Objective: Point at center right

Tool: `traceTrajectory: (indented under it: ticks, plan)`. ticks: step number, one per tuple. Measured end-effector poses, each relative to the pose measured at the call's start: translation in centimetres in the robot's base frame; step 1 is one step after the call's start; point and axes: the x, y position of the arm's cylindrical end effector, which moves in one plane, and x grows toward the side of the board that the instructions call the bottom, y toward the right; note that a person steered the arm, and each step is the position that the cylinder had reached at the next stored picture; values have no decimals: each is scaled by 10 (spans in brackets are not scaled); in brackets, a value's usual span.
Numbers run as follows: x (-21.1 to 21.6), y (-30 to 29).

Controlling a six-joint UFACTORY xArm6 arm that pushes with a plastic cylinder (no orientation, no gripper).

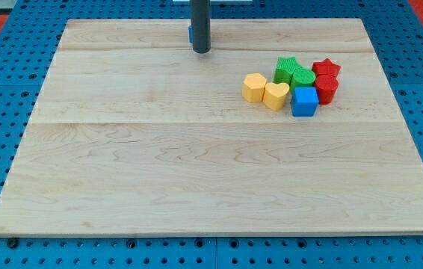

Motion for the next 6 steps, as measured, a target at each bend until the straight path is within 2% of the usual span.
traceTrajectory:
  ticks: [3, 4, 5, 6]
  plan:
    - [-3, 9]
    - [-3, 65]
    - [-6, 159]
    - [13, 284]
